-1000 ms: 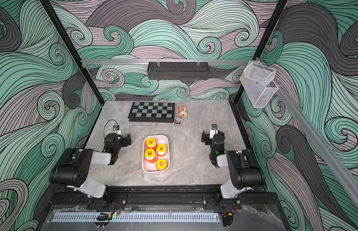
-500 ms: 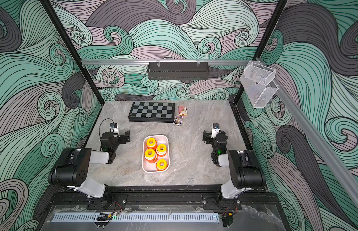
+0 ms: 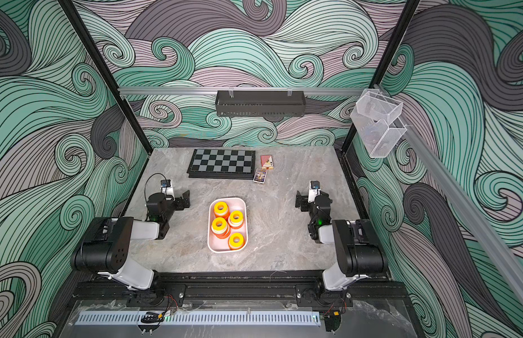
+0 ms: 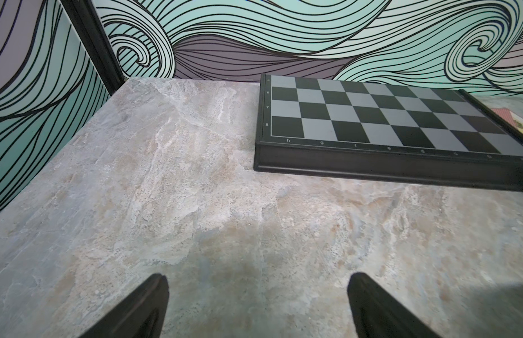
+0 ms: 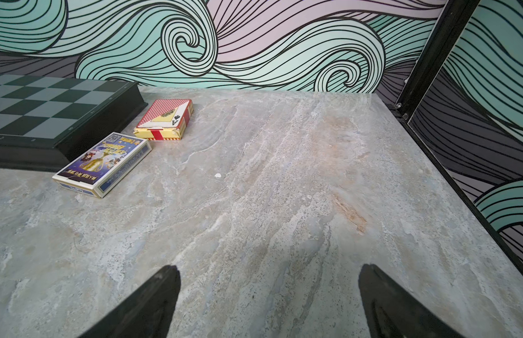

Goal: Put the sealing tape into the storage box
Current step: Reset both arms

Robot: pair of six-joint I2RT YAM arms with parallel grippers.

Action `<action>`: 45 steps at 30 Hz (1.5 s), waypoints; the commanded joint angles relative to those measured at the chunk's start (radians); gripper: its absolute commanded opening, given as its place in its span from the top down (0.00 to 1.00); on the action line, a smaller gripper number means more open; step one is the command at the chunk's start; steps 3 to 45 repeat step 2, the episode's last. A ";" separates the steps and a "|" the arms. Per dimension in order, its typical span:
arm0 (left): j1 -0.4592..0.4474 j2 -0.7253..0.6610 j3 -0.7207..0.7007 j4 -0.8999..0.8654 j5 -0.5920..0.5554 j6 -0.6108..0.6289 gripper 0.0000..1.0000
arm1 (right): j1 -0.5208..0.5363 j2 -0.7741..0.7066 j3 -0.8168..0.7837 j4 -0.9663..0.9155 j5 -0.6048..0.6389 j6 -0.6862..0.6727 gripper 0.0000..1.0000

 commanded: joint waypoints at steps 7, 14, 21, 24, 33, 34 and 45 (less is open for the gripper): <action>0.000 0.006 0.004 0.024 0.013 0.002 0.01 | 0.009 -0.004 0.009 0.010 0.004 -0.008 0.01; 0.000 0.006 0.004 0.024 0.013 0.002 0.01 | 0.009 -0.004 0.009 0.010 0.004 -0.008 0.01; 0.000 0.006 0.004 0.024 0.013 0.002 0.01 | 0.009 -0.004 0.009 0.010 0.004 -0.008 0.01; 0.000 0.006 0.004 0.024 0.013 0.002 0.01 | 0.009 -0.004 0.009 0.010 0.004 -0.008 0.01; 0.000 0.006 0.004 0.024 0.013 0.002 0.01 | 0.009 -0.004 0.009 0.010 0.004 -0.008 0.01; 0.000 0.006 0.004 0.024 0.013 0.002 0.01 | 0.009 -0.004 0.009 0.010 0.004 -0.008 0.01; 0.000 0.006 0.004 0.024 0.013 0.002 0.01 | 0.009 -0.004 0.009 0.010 0.004 -0.008 0.01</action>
